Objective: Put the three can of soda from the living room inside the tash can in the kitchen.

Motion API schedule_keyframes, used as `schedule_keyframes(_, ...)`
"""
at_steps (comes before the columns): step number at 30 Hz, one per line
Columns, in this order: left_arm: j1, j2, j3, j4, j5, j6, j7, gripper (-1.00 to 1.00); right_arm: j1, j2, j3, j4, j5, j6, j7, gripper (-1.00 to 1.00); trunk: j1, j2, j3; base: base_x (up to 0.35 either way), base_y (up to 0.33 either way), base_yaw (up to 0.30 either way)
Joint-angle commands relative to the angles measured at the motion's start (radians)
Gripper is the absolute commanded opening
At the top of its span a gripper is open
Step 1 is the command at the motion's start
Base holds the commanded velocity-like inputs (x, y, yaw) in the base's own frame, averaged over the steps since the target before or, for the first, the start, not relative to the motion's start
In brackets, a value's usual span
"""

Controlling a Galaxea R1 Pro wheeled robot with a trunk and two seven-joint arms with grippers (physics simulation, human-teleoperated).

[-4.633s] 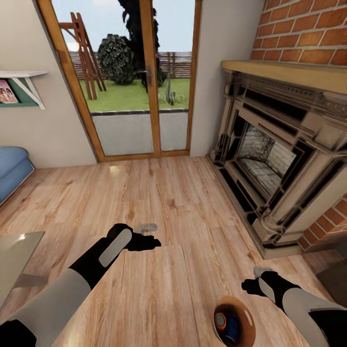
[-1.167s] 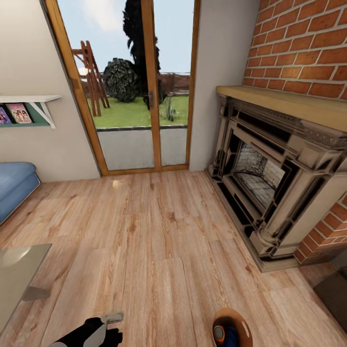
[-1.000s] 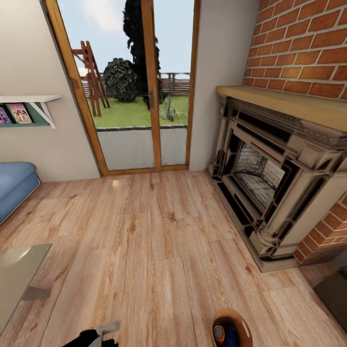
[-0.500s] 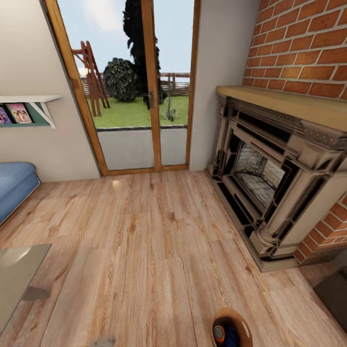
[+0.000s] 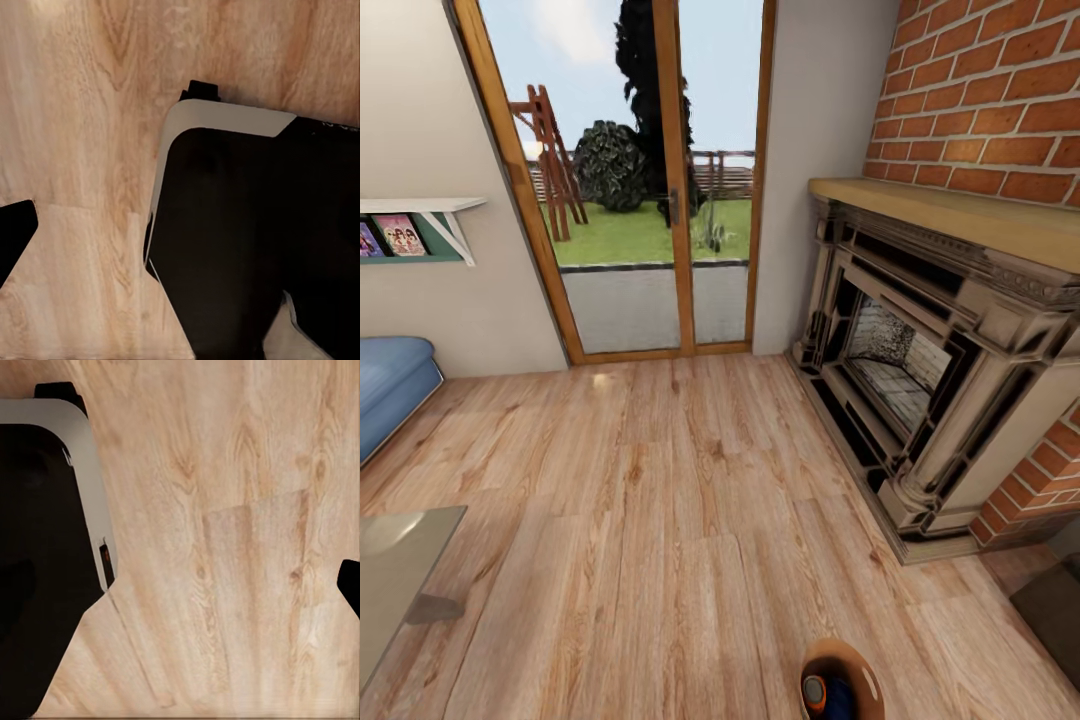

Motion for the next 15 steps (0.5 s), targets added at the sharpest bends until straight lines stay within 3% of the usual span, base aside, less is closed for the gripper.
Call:
schedule_keyframes(1, 0.014, -0.001, 0.0, 0.0, 0.0, 0.0, 0.0, 1.0, 0.001, 0.003, 0.0, 0.0, -0.001, 0.0, 0.0, 1.0, 0.0, 0.0, 0.0, 0.0, 0.0, 0.0)
schedule_keyframes(8, 0.085, -0.006, 0.0, 0.0, 0.0, -0.001, 0.0, 1.0, 0.007, 0.039, 0.0, 0.002, -0.003, -0.001, 0.0, 1.0, 0.0, 0.0, 0.0, 0.0, 0.0, 0.0)
schedule_keyframes(15, 0.095, -0.005, 0.001, 0.001, 0.0, 0.0, 0.0, 1.0, 0.008, 0.061, 0.0, 0.002, -0.004, -0.001, 0.0, 1.0, 0.0, 0.0, 0.0, 0.0, 0.0, 0.0)
